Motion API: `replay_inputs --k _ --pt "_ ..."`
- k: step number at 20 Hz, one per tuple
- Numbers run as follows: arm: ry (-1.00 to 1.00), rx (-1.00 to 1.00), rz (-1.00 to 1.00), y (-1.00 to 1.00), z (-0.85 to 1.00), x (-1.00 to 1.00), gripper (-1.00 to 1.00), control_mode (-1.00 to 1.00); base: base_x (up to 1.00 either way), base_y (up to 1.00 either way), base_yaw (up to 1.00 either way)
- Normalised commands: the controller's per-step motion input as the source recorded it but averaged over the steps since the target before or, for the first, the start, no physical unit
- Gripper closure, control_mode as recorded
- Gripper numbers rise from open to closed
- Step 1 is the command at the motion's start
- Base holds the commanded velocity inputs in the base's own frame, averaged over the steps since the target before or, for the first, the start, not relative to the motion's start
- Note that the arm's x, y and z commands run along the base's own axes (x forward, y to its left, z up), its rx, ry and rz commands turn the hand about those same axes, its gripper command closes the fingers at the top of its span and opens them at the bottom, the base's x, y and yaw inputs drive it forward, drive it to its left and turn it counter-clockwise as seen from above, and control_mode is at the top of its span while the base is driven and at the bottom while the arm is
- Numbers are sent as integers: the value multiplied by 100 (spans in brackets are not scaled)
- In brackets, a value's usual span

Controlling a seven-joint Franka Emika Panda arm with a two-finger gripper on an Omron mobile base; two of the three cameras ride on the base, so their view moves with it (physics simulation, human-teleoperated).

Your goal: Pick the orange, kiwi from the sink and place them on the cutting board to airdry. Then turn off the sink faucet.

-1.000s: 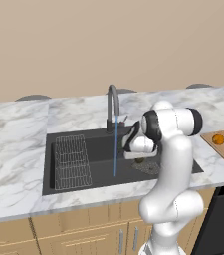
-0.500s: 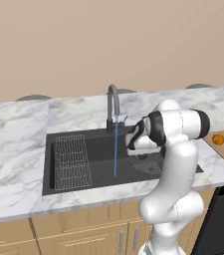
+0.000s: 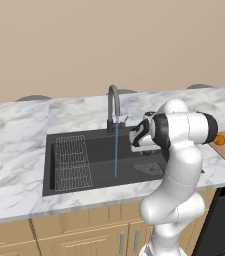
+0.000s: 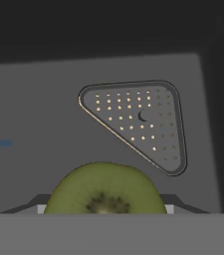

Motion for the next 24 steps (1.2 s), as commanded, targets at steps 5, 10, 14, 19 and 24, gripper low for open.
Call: replay_inputs --k 5,10,14,19,24 --pt "0 -2 -4 -14 30 -4 100 -100 0 0 0" --pt "0 -2 -4 -18 29 -3 100 -100 0 0 0" --pt "0 -1 -4 -23 25 -2 100 -100 0 0 0" --pt "0 -1 -4 -18 26 0 100 -100 0 0 0" --pt "0 -1 -4 -18 26 0 100 -100 0 0 0"
